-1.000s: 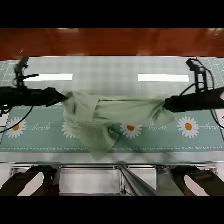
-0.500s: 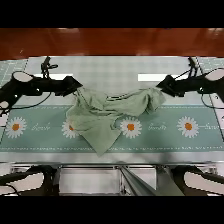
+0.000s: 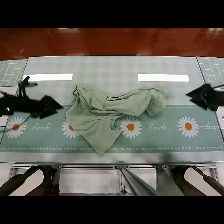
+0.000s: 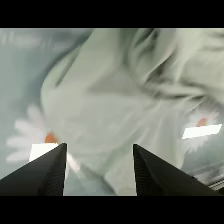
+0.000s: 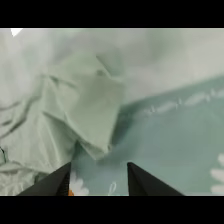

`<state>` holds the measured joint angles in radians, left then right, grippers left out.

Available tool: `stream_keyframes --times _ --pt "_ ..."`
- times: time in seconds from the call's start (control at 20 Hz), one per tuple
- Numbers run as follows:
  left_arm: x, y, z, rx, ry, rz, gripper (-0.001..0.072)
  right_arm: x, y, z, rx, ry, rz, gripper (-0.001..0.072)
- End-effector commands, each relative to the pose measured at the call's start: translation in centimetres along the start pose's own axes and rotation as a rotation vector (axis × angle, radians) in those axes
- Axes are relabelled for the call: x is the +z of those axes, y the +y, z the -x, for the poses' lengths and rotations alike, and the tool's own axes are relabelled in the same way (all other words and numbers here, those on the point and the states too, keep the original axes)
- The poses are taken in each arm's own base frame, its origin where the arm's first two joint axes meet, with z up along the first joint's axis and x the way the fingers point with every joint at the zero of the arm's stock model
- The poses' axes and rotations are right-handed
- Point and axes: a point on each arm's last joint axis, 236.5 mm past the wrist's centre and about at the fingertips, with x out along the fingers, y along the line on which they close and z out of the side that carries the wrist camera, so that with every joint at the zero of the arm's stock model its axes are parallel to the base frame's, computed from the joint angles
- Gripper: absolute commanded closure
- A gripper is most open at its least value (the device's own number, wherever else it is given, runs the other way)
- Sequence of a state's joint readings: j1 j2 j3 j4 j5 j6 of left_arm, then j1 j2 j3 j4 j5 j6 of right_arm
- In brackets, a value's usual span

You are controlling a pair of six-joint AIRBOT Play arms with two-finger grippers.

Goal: Fold the shirts.

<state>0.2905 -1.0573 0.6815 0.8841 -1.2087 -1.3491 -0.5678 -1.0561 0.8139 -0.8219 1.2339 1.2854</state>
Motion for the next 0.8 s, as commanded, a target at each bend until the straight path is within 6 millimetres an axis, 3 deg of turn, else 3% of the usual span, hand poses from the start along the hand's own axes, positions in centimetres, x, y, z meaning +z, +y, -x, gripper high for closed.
stream_keyframes --times 0.0,0.1,0.3,0.5,0.55,0.6,0.65,0.75 --pt "-4.9 4.4 -3.1 0.047 -0.011 0.196 0.0204 -5.2 -1.7 -2.3 0.055 0.024 -0.051 0.031" --pt "-5.4 4.5 -4.3 0.02 0.004 0.245 0.0204 -6.1 -1.2 -2.8 0.092 0.044 -0.058 0.031" --pt "-4.3 2.6 -7.1 -0.059 0.009 0.336 0.0205 -5.2 -0.7 -2.8 0.115 0.006 -0.055 0.031" --pt "-3.8 0.4 -10.4 -0.103 0.001 0.282 0.0205 -5.3 -0.7 -2.8 0.114 0.007 -0.05 0.031" --pt "-3.7 0.0 -10.9 -0.099 0.012 0.265 0.0252 -5.2 -0.7 -2.8 0.114 0.006 -0.051 0.031" --pt "-3.3 -0.4 -11.0 -0.102 0.016 0.248 0.0502 -5.1 -0.9 -2.8 0.108 0.001 -0.05 0.031" --pt "-2.8 -0.9 -10.8 -0.11 0.011 0.213 0.0681 -5.0 -0.9 -2.9 0.104 -0.002 -0.046 0.031" --pt "-1.9 -2.3 -10.1 -0.141 0.009 0.126 0.0685 -5.2 -0.8 -3.9 0.1 0.015 -0.044 0.031"
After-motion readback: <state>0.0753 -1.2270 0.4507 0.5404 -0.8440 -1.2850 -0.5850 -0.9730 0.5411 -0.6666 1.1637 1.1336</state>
